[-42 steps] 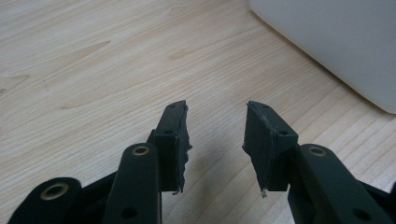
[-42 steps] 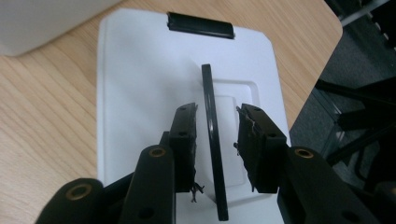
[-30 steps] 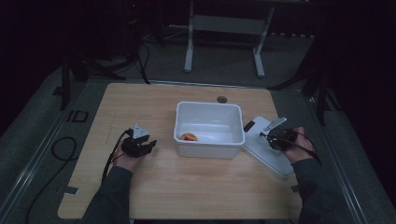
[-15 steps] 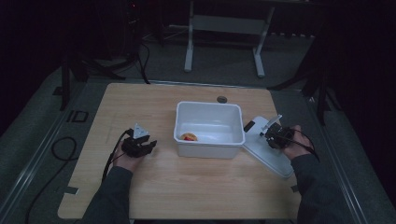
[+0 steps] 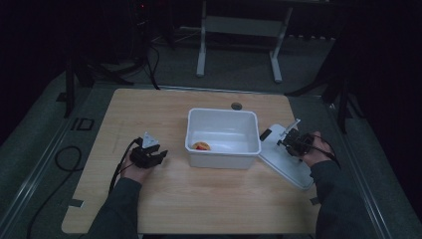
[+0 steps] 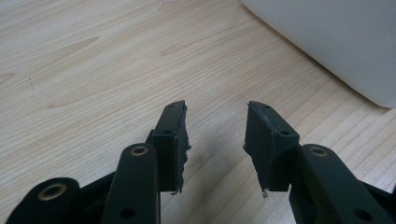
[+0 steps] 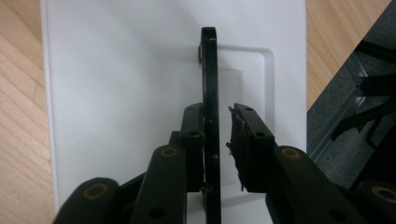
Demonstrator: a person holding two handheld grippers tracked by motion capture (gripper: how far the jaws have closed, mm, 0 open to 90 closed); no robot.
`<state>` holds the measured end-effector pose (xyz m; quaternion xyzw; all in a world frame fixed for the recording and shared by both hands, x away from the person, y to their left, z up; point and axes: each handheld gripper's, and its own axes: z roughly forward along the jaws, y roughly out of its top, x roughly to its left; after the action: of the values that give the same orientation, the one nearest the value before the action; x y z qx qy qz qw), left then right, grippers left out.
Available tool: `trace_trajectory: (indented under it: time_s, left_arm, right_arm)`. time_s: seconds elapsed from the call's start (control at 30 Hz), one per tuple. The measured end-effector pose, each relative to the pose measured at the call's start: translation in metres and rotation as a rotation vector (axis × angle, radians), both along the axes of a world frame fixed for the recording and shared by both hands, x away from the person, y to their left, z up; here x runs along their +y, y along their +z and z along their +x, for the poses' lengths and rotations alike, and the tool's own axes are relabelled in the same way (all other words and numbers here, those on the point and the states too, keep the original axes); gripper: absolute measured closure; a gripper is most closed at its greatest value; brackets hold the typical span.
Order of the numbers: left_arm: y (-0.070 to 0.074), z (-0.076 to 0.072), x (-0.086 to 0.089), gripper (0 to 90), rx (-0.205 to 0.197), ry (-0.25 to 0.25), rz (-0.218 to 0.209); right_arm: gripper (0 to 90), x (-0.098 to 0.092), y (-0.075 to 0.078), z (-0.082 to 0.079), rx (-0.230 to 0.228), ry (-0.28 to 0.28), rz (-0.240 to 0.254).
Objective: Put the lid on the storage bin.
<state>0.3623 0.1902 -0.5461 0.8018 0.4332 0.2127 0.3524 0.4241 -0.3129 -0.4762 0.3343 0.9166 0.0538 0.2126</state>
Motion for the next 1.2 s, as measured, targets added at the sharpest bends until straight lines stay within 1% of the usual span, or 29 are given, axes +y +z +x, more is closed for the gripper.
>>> trace_trajectory:
  time_s: [0.1,0.17,0.27,0.43,0.47,0.6,0.67,0.7,0.83,1.03,1.2]
  left_arm:
    - [0.000,0.000,0.000,58.4,0.000,0.000,0.000]
    - [0.000,0.000,0.000,58.4,0.000,0.000,0.000]
    - [0.000,0.000,0.000,58.4,0.001,-0.001,0.001]
    - [0.000,0.000,0.000,58.4,0.001,-0.002,0.001]
    - [0.000,0.000,0.000,58.4,0.001,-0.002,0.001]
    - [0.000,0.000,0.000,58.4,0.003,-0.004,0.002]
    - [0.000,0.000,0.000,58.4,0.003,-0.004,0.002]
    - [0.000,0.000,0.000,58.4,0.004,-0.005,0.004]
    - [0.000,0.000,-0.001,58.4,0.002,-0.005,0.006]
    - [-0.001,0.000,-0.001,58.4,0.005,-0.007,0.007]
    - [-0.001,0.000,-0.001,58.4,0.005,-0.007,0.005]
  right_arm:
    - [79.6,0.000,0.000,0.003,0.016,0.006,-0.008]
    - [81.4,0.000,-0.002,0.004,0.027,0.013,-0.023]
    - [81.9,0.000,-0.002,0.005,0.037,0.015,-0.022]
    - [83.3,0.002,-0.002,0.008,0.060,0.031,-0.028]
    - [83.6,0.002,-0.001,0.007,0.070,0.041,-0.028]
    - [83.8,0.001,-0.001,0.008,0.077,0.050,-0.029]
    - [83.8,0.000,-0.001,0.008,0.079,0.055,-0.033]
    - [84.0,-0.001,0.000,0.008,0.080,0.066,-0.045]
    - [84.1,-0.002,0.002,0.007,0.076,0.075,-0.049]
    - [84.2,-0.004,0.009,0.005,0.064,0.095,-0.072]
    - [84.2,-0.006,0.016,0.004,0.058,0.101,-0.082]
